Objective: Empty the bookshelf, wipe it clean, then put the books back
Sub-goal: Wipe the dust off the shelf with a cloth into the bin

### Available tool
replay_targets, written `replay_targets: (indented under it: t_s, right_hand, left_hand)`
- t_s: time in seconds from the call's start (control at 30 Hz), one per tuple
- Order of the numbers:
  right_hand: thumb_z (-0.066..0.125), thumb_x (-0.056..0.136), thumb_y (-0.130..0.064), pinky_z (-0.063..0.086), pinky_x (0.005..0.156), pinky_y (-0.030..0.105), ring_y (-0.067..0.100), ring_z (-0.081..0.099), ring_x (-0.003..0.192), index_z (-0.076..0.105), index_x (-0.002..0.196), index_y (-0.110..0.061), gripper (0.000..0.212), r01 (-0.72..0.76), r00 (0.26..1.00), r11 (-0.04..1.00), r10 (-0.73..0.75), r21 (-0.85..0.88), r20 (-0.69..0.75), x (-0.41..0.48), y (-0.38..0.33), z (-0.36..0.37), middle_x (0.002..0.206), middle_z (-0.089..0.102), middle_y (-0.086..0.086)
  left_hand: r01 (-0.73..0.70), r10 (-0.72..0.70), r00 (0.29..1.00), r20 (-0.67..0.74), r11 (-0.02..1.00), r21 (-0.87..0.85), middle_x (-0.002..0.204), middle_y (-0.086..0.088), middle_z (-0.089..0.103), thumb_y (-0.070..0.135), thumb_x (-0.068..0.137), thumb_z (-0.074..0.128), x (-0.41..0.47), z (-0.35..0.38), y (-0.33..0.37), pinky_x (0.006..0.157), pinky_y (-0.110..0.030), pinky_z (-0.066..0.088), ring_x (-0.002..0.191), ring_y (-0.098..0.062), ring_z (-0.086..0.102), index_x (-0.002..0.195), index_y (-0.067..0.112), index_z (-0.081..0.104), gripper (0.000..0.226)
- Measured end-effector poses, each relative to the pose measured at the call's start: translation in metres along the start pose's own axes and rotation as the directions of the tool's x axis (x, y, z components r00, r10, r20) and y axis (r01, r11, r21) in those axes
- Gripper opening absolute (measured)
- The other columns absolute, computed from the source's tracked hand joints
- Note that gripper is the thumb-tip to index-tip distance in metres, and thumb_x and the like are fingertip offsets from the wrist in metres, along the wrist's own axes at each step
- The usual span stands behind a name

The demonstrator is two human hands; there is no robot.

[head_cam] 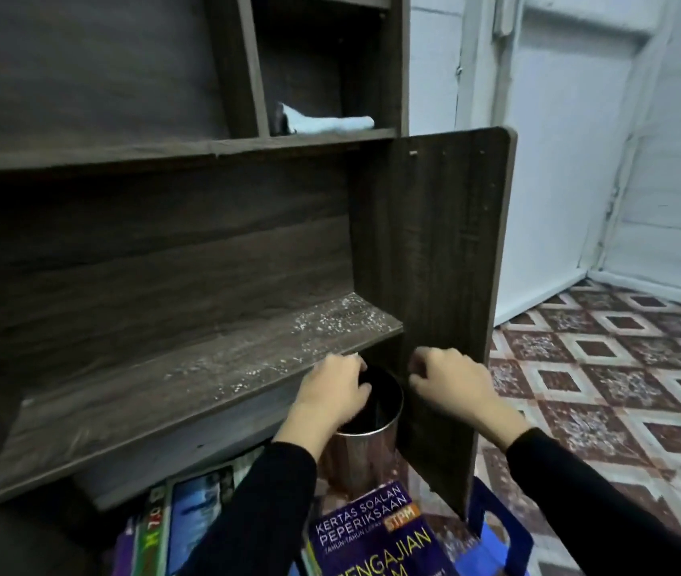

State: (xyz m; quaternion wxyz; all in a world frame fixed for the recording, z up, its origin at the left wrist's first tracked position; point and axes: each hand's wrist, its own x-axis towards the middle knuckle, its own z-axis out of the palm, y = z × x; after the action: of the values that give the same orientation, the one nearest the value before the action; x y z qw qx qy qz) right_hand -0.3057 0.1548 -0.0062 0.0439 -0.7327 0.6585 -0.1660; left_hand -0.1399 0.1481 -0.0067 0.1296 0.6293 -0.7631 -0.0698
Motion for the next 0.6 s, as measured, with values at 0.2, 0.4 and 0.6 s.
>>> replay_targets:
  t_s: [0.2, 0.4, 0.6]
  right_hand:
    - [0.050, 0.090, -0.033, 0.039, 0.070, 0.030, 0.030, 0.061, 0.098, 0.061, 0.105, -0.023, 0.021, 0.141, 0.976, 0.990, -0.143, -0.021, -0.166, 0.055, -0.031, -0.066, 0.106, 0.065, 0.005]
    - [0.050, 0.089, -0.026, 0.040, 0.074, 0.035, 0.036, 0.059, 0.102, 0.061, 0.108, -0.019, 0.023, 0.235, 0.894, 0.969, -0.246, -0.076, -0.375, 0.112, -0.048, -0.111, 0.110, 0.064, 0.011]
    - [0.052, 0.089, -0.025, 0.041, 0.081, 0.036, 0.032, 0.050, 0.114, 0.052, 0.122, -0.011, 0.035, 0.294, 0.816, 0.946, -0.322, -0.135, -0.481, 0.184, -0.057, -0.139, 0.122, 0.055, 0.011]
  left_hand:
    - [-0.022, 0.075, 0.969, -0.235, 0.975, 0.223, 0.123, -0.008, 0.058, 0.031, 0.092, 0.052, 0.038, -0.090, 0.009, 0.089, -0.040, 0.047, 0.113, -0.030, 0.055, 0.125, 0.016, 0.055, 0.037]
    - [-0.009, 0.239, 0.865, -0.442, 0.887, 0.462, 0.125, -0.008, 0.055, 0.033, 0.092, 0.052, 0.077, -0.142, 0.023, 0.089, -0.038, 0.044, 0.115, -0.029, 0.053, 0.128, 0.013, 0.051, 0.040]
    - [-0.020, 0.307, 0.819, -0.485, 0.859, 0.511, 0.133, -0.010, 0.049, 0.032, 0.088, 0.059, 0.124, -0.185, 0.020, 0.094, -0.039, 0.043, 0.122, -0.028, 0.047, 0.136, 0.009, 0.042, 0.055]
